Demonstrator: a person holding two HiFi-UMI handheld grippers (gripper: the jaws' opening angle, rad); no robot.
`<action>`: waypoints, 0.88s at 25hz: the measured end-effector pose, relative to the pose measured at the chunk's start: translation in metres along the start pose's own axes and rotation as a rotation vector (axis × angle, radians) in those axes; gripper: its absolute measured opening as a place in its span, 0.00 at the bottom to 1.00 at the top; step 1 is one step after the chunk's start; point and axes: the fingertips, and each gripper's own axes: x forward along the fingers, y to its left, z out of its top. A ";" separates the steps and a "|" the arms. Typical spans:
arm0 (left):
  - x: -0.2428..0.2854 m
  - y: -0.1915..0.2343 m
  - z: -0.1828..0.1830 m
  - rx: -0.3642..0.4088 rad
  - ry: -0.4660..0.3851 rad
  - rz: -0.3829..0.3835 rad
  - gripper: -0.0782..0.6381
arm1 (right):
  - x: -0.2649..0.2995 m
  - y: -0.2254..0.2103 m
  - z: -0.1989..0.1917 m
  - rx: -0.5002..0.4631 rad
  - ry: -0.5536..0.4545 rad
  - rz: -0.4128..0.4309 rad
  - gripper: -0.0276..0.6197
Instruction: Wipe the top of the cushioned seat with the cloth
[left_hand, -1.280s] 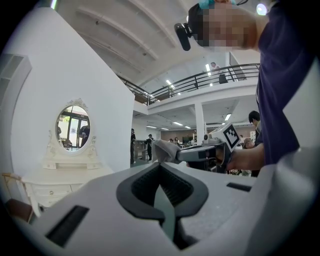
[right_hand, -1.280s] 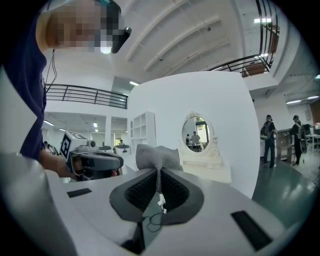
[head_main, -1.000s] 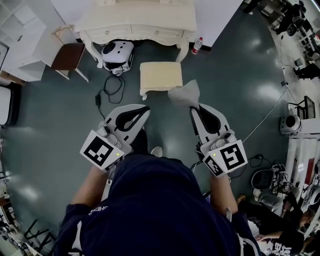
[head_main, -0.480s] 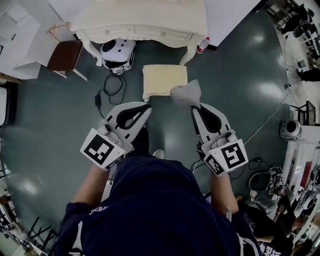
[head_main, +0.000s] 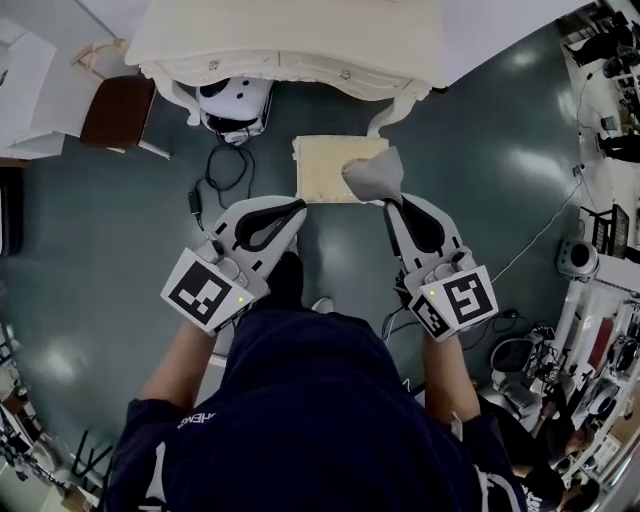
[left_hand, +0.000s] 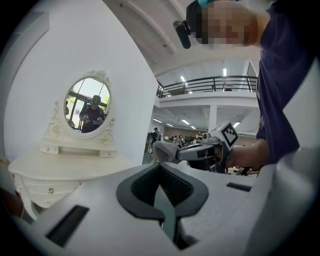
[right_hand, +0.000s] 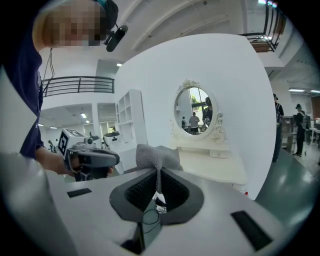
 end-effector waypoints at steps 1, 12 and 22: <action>0.001 0.012 -0.001 -0.008 0.006 -0.006 0.12 | 0.014 -0.004 -0.001 0.001 0.013 -0.005 0.10; 0.031 0.099 -0.022 -0.058 0.060 -0.010 0.12 | 0.128 -0.041 -0.027 0.021 0.126 0.012 0.10; 0.088 0.167 -0.089 -0.061 0.150 0.085 0.12 | 0.222 -0.104 -0.119 0.034 0.244 0.080 0.10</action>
